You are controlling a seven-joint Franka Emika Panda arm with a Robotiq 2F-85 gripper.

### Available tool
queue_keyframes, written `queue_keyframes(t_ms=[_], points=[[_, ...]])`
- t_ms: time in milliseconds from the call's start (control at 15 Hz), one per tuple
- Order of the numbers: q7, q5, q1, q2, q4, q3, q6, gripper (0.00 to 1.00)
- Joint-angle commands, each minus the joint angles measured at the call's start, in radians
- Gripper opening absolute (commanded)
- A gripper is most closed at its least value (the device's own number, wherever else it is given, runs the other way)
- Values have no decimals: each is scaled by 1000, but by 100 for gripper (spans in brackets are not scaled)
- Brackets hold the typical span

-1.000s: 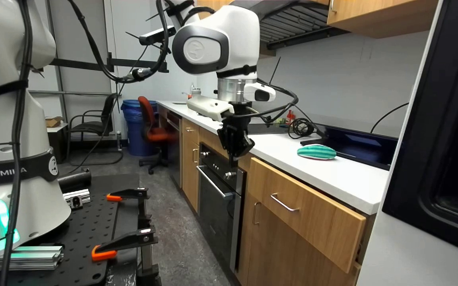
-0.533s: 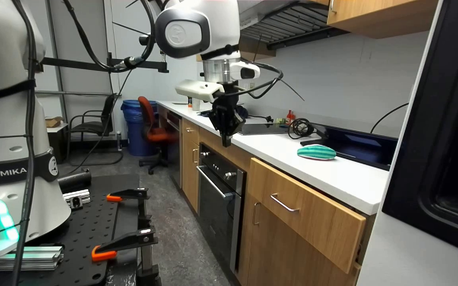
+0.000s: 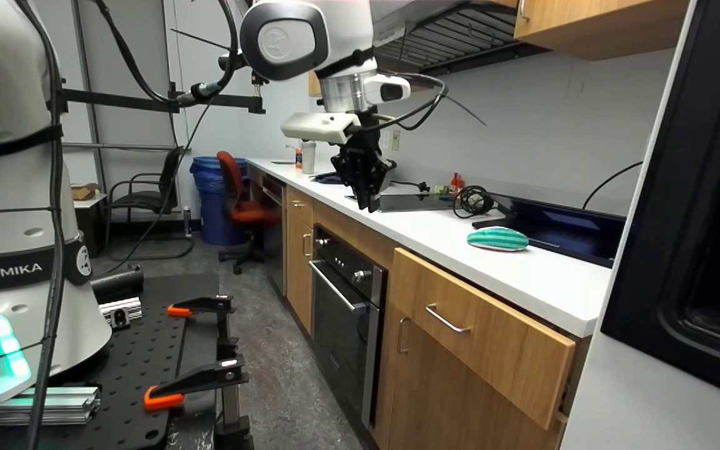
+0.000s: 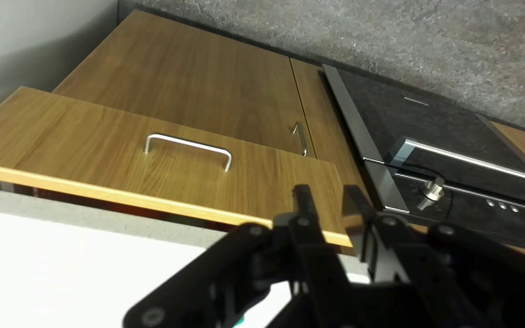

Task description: Open the drawer, pick up the orange plush toy, put it in the box that is in the drawer and close the drawer

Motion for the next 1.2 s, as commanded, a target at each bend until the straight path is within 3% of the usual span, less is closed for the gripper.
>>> queue_keyframes(t_ms=[0, 400, 933, 1133], points=[[-57, 51, 4, -34, -5, 1, 26, 56], [-95, 101, -1, -59, -26, -1, 65, 99], [-127, 182, -47, -66, -20, 21, 121, 100], [-93, 145, -31, -27, 1, 3, 109, 100]])
